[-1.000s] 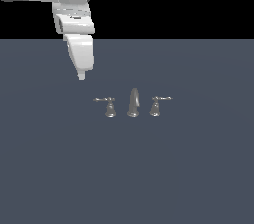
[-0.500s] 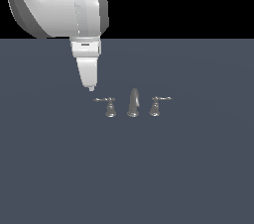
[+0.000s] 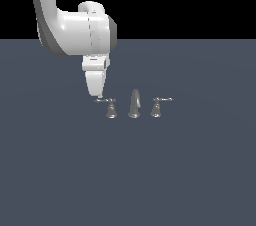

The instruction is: Turn on the faucet by rotating a designated handle.

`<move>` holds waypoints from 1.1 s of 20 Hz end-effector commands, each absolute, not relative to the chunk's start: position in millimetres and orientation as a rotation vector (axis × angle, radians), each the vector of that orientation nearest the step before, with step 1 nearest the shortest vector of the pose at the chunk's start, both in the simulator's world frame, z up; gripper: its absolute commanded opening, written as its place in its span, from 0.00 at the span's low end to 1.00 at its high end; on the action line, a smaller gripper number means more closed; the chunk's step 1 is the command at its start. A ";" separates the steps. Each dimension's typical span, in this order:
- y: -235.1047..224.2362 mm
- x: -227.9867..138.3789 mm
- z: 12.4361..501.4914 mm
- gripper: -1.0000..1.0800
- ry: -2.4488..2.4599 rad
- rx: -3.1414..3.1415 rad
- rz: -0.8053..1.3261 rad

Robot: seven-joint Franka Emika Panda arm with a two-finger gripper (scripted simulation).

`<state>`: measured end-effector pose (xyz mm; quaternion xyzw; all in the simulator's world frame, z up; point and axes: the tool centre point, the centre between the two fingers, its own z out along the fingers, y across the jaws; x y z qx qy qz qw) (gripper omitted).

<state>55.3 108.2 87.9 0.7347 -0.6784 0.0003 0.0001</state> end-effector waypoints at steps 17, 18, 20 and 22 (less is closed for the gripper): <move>110.4 48.0 76.5 0.00 -2.188 2.254 0.001; 111.9 44.8 76.5 0.00 -2.188 2.254 0.001; 115.0 38.4 76.5 0.00 -2.188 2.254 0.001; 118.1 32.0 76.5 0.00 -2.188 2.254 0.001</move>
